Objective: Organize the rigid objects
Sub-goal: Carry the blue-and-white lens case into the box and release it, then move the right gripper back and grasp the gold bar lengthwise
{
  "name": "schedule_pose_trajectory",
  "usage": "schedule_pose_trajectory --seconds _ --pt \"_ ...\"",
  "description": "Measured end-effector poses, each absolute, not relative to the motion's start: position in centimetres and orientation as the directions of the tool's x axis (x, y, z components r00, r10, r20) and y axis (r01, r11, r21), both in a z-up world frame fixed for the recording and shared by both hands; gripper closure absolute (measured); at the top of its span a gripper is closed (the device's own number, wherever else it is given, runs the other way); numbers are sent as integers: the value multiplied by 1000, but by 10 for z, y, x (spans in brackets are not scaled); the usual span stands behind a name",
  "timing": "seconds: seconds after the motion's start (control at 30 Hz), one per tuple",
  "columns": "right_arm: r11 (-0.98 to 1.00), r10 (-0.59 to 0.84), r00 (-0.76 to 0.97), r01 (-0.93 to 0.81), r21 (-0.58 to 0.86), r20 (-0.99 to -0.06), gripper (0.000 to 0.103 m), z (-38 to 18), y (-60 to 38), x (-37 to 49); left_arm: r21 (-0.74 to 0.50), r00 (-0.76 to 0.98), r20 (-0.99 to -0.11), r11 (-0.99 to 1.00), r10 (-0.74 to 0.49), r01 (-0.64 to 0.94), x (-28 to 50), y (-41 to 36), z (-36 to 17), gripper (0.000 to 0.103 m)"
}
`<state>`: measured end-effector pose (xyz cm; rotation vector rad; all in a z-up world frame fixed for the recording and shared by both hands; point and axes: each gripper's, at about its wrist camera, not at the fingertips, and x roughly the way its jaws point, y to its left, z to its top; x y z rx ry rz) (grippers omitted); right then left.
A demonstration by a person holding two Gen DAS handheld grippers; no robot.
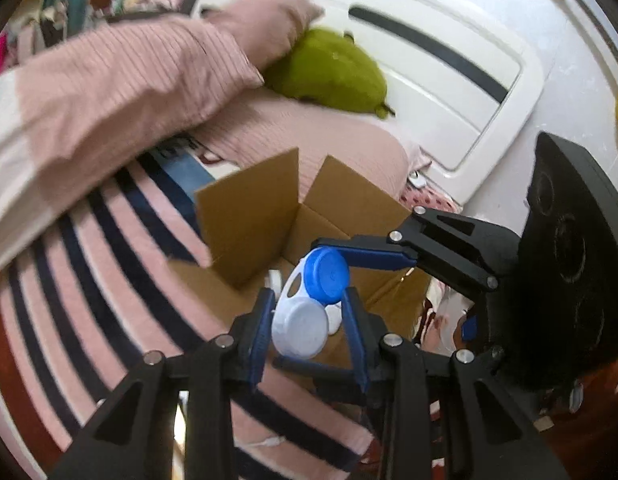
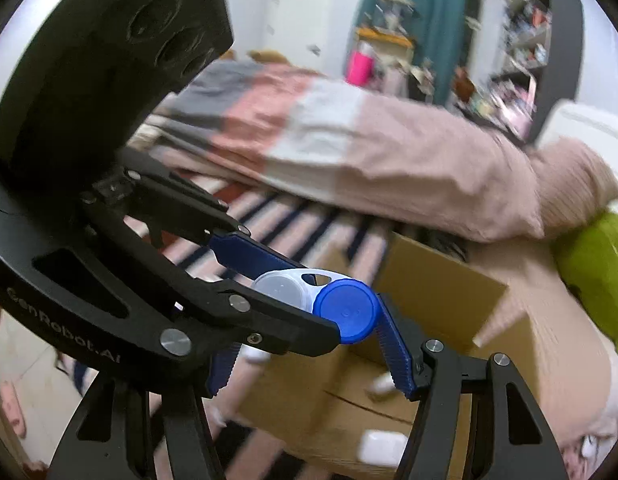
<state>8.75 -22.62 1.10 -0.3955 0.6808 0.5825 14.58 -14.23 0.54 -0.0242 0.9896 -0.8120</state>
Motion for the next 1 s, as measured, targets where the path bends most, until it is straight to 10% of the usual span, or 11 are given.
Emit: schedule_pose_trajectory --seconds 0.2,0.37,1.0 --pt "855 250 582 -507 -105 -774 44 -1 -261 123 -344 210 -800 715 -563 608 172 -183 -6 72" --pt "880 237 515 -473 -42 -824 38 -11 -278 133 -319 238 -807 738 -540 595 175 -188 -8 36" --pt "572 603 408 -820 15 -686 35 12 -165 40 -178 641 -677 925 -363 336 68 -15 20 29"
